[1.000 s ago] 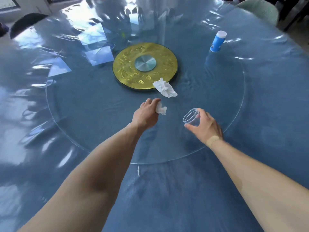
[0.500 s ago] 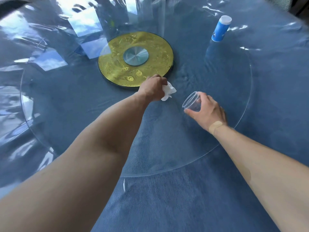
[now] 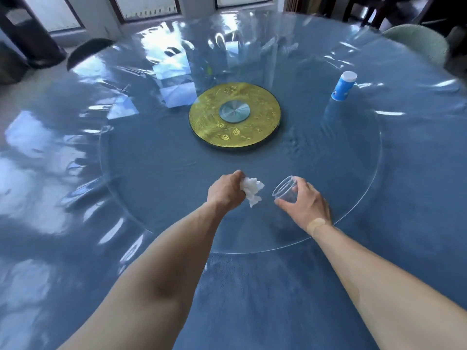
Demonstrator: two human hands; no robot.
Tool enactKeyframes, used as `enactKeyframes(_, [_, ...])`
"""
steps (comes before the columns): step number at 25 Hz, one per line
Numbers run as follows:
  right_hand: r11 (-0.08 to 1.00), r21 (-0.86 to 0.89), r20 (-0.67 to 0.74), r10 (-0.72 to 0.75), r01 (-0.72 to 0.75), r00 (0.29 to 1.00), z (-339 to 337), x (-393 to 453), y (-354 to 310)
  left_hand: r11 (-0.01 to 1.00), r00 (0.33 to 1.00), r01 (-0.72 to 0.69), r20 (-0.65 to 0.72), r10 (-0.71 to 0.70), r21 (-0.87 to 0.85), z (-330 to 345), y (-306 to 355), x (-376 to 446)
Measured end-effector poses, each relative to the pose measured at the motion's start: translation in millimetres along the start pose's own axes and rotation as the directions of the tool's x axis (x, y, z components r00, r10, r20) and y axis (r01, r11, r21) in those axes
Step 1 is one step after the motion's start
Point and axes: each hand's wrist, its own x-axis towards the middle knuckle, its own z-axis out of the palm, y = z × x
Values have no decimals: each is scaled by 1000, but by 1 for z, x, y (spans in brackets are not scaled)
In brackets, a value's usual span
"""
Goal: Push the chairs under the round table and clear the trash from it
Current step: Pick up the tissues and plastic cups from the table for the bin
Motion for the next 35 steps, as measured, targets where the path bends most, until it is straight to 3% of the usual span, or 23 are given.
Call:
enactKeyframes(6, [992, -39, 181, -112, 121, 977, 13, -65, -44, 925, 970, 203, -60, -234, -321, -19, -43, -112])
enactKeyframes(16, [908, -14, 407, -377, 419, 832, 62, -190, -166, 807, 841, 353, -218, -495, -473, -67, -166, -309])
enactKeyframes(20, [861, -20, 459, -443, 508, 770, 95, -269, -203, 784, 780, 428, -253, -572, -450, -68, -216, -407])
enactKeyframes(25, [758, 25, 558, -552, 652, 620, 145, -395, -261, 727, 675, 500, -314, -668, -471, -56, -289, -559])
enactKeyframes(31, [604, 119, 642, -653, 788, 403, 208, -544, -329, 531, 447, 594, -301, -842, -604, -44, -360, -732])
enactKeyframes(35, [495, 194, 670, -698, 847, 254, 240, -614, -358, 422, 334, 612, -265, -904, -669, -39, -392, -810])
